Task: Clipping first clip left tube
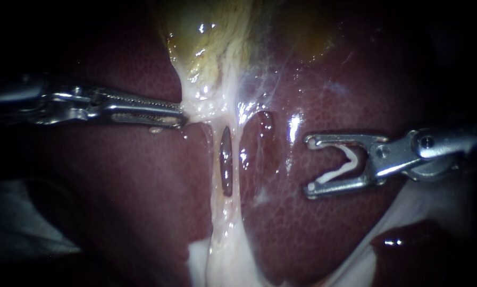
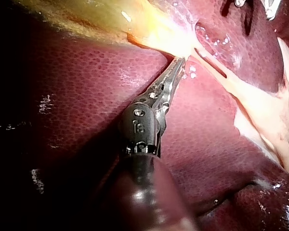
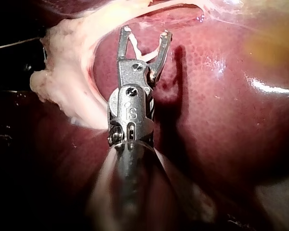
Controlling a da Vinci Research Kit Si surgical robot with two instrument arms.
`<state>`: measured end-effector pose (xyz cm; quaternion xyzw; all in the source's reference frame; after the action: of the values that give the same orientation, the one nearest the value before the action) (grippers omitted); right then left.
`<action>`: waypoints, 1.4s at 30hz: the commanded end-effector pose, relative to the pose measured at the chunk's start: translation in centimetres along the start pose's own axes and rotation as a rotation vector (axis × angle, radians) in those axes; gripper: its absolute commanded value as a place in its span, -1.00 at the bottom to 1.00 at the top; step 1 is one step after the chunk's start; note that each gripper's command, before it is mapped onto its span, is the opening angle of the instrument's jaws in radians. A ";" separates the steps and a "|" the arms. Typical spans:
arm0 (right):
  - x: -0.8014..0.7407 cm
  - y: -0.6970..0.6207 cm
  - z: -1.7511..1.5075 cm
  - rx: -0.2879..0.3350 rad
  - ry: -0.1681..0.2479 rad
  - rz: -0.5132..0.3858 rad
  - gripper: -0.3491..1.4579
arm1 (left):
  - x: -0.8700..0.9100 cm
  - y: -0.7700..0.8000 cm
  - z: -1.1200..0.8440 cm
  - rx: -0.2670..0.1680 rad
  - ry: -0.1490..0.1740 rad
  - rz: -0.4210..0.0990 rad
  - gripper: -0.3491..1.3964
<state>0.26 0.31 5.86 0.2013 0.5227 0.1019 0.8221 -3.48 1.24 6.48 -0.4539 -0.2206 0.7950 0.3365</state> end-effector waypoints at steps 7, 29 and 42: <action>0.00 0.00 0.00 0.000 0.000 0.000 -0.06 | 0.21 0.03 -0.26 -0.004 -0.001 -0.011 -1.00; 0.11 -0.14 0.54 0.027 0.001 -0.006 -0.06 | 0.58 0.28 -0.73 0.023 0.043 0.017 -1.00; 0.12 -0.17 1.36 0.054 0.008 0.058 -0.06 | 0.58 0.29 -0.71 0.024 0.043 0.016 -1.00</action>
<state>1.58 -0.12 6.21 0.2420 0.5226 0.1140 0.8095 -3.17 1.50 5.61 -0.4688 -0.2000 0.7904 0.3398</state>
